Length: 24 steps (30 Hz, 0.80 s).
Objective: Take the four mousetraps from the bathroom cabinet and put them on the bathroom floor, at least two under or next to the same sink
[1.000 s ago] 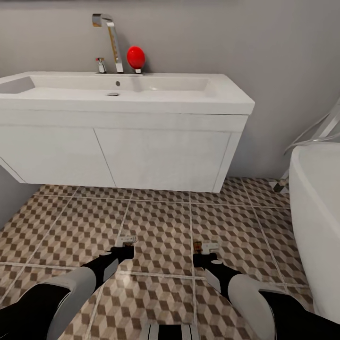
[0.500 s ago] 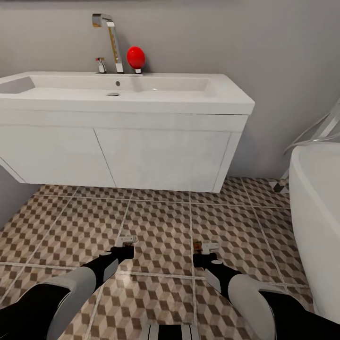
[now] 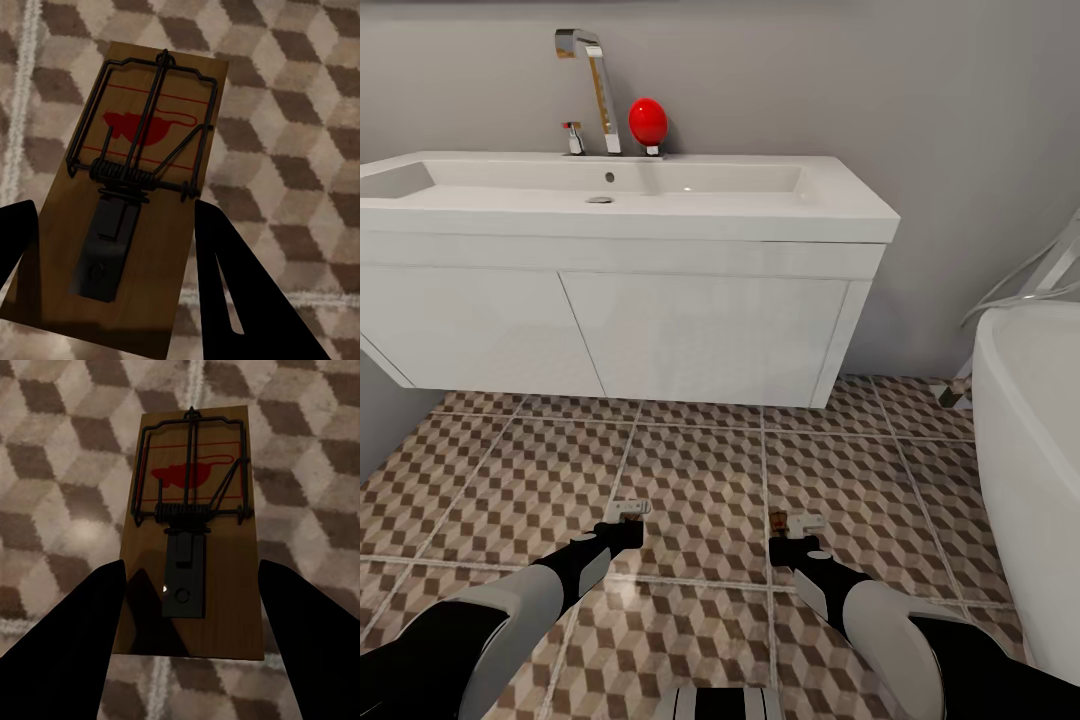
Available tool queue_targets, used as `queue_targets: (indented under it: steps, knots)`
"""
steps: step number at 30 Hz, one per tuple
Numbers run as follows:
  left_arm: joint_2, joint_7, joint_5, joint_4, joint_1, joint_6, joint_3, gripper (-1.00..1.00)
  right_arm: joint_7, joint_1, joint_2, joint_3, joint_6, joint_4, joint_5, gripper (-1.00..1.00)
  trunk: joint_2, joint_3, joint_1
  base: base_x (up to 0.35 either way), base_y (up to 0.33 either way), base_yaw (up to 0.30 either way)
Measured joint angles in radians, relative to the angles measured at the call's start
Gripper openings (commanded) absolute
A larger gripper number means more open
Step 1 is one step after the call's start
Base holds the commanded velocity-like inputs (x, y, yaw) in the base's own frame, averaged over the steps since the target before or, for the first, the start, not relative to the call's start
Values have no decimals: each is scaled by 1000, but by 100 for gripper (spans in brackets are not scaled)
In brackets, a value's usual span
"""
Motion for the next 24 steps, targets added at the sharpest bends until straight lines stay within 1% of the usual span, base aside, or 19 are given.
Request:
queue_targets:
  steps: [24]
  knots:
    - [-2, 0, 1, 0, 0, 1, 0, -100, 0, 0, 0, -1, 0, 0, 0, -100, 0, 0, 0, 0, 0, 0]
